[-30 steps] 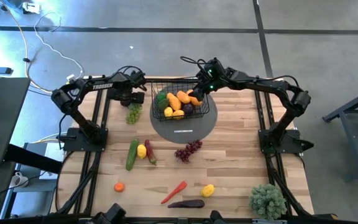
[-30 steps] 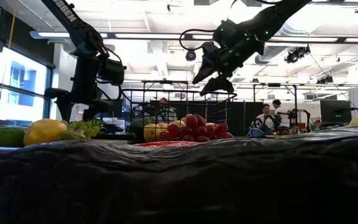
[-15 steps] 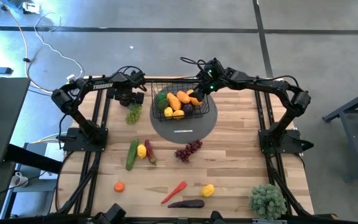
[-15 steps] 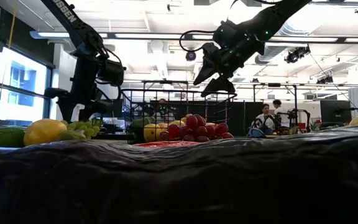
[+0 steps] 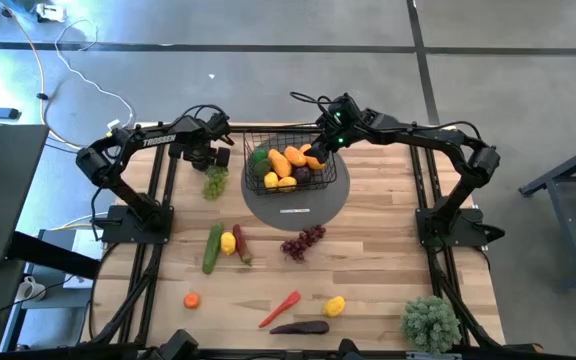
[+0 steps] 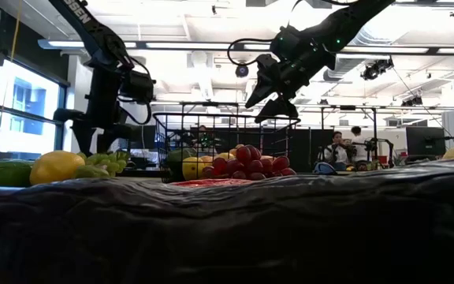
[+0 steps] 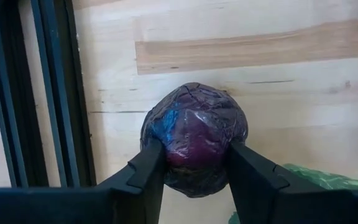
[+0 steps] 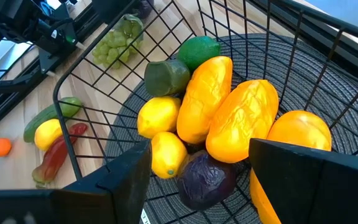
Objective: Build produce basket
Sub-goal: Put the plum into the wire basket
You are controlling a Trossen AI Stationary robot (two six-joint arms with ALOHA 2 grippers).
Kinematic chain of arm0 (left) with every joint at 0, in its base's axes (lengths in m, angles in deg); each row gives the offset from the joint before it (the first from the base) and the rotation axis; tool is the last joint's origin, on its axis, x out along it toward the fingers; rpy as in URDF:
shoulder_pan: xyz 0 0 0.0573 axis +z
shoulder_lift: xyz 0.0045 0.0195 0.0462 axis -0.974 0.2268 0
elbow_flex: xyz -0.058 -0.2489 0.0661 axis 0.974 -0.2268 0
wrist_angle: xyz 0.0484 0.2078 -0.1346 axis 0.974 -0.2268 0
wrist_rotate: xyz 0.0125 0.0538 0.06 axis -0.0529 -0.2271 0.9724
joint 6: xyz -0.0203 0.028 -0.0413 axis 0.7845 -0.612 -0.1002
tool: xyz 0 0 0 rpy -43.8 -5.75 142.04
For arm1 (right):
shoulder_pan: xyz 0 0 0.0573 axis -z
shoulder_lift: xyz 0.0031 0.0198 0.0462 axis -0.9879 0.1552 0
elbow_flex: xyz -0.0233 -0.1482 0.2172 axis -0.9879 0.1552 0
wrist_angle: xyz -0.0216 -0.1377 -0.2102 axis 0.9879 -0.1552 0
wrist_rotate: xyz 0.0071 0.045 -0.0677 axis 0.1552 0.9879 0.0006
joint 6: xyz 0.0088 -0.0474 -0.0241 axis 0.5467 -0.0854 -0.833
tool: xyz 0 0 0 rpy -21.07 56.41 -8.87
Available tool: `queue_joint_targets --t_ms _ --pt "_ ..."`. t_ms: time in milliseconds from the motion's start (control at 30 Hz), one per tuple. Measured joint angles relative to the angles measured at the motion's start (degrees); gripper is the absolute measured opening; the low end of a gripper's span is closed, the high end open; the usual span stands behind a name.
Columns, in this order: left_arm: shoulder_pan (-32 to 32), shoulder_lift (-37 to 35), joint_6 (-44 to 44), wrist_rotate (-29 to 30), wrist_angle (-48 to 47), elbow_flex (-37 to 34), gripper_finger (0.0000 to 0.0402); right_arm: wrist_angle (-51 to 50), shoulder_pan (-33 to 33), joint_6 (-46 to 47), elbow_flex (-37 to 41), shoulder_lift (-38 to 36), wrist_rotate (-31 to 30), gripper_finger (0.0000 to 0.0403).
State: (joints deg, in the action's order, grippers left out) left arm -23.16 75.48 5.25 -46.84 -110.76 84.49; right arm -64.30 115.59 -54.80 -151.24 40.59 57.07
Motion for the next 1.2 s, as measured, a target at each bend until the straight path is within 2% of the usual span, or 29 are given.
queue_joint_targets --t_ms 667,967,1200 --pt "-0.2 -3.3 -3.0 -1.2 -1.7 0.3 0.0128 0.0 0.0 0.9 0.0 0.0 -1.5 0.0250" --pt "-0.3 -8.3 -3.4 -2.6 -1.7 0.3 0.0100 0.0 0.0 0.7 0.0 0.0 -1.5 0.0250" --pt "-0.3 -8.8 -4.1 -3.6 -2.9 0.3 0.0063 0.0 0.0 0.4 0.0 0.0 -1.5 0.0250"
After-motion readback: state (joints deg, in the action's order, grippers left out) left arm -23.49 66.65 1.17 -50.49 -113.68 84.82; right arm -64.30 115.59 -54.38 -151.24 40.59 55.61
